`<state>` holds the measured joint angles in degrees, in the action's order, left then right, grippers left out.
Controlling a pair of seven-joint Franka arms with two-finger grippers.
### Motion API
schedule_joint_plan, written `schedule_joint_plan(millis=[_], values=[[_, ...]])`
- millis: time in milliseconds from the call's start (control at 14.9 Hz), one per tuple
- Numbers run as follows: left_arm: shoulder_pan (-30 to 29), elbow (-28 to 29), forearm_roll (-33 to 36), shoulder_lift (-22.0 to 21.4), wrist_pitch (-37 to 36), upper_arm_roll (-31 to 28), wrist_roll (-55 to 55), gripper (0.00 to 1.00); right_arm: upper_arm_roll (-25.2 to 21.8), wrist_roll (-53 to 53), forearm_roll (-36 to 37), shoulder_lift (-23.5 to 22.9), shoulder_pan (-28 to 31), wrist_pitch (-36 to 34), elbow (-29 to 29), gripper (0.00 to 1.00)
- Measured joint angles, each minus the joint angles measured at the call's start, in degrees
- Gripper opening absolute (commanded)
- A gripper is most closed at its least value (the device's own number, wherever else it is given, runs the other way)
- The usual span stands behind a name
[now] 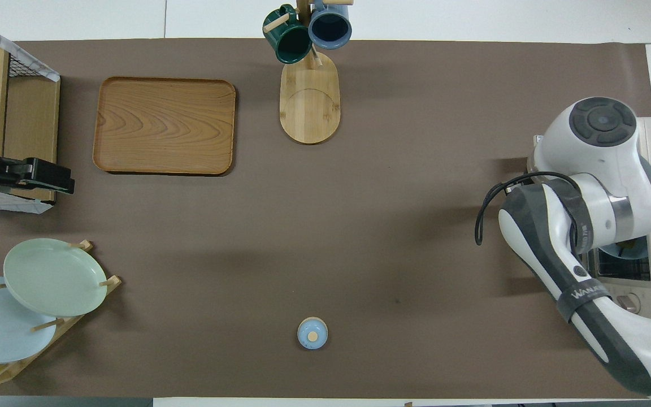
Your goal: Put eggplant into oven
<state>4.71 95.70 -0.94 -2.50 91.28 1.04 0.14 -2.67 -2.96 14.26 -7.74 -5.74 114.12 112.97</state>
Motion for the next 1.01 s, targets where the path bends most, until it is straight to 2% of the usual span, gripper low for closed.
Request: schedule_joint_plan(millis=[202, 404, 471, 538, 605, 673, 807, 1009], values=[[0.00, 0.00, 0.00, 0.00, 0.00, 0.00, 0.00, 1.00, -0.18, -5.34, 0.25, 3.80, 3.32, -2.00, -0.63, 0.00], [0.00, 0.00, 0.00, 0.00, 0.00, 0.00, 0.00, 1.00, -0.68, -9.69, 0.26, 5.51, 7.06, -2.68, -1.44, 0.00], [0.00, 0.00, 0.00, 0.00, 0.00, 0.00, 0.00, 1.00, -0.95, -10.47, -0.37, 5.58, 8.11, -3.29, -2.14, 0.25], [0.00, 0.00, 0.00, 0.00, 0.00, 0.00, 0.00, 1.00, -1.19, -10.96, -1.67, 5.45, 8.94, -5.44, -3.41, 0.64], [0.00, 0.00, 0.00, 0.00, 0.00, 0.00, 0.00, 1.00, -1.37, -11.13, -3.19, 5.29, 9.37, -9.41, -5.42, 0.75], [0.00, 0.00, 0.00, 0.00, 0.00, 0.00, 0.00, 1.00, -1.45, -11.14, -4.59, 5.17, 9.40, -14.04, -8.78, 0.99], [0.00, 0.00, 0.00, 0.00, 0.00, 0.00, 0.00, 1.00, -1.42, -11.14, -7.38, 5.32, 9.28, -21.12, -16.34, 1.00], [0.00, 0.00, 0.00, 0.00, 0.00, 0.00, 0.00, 1.00, -1.46, -11.14, -10.24, 6.04, 9.34, -24.83, -23.23, 1.00]])
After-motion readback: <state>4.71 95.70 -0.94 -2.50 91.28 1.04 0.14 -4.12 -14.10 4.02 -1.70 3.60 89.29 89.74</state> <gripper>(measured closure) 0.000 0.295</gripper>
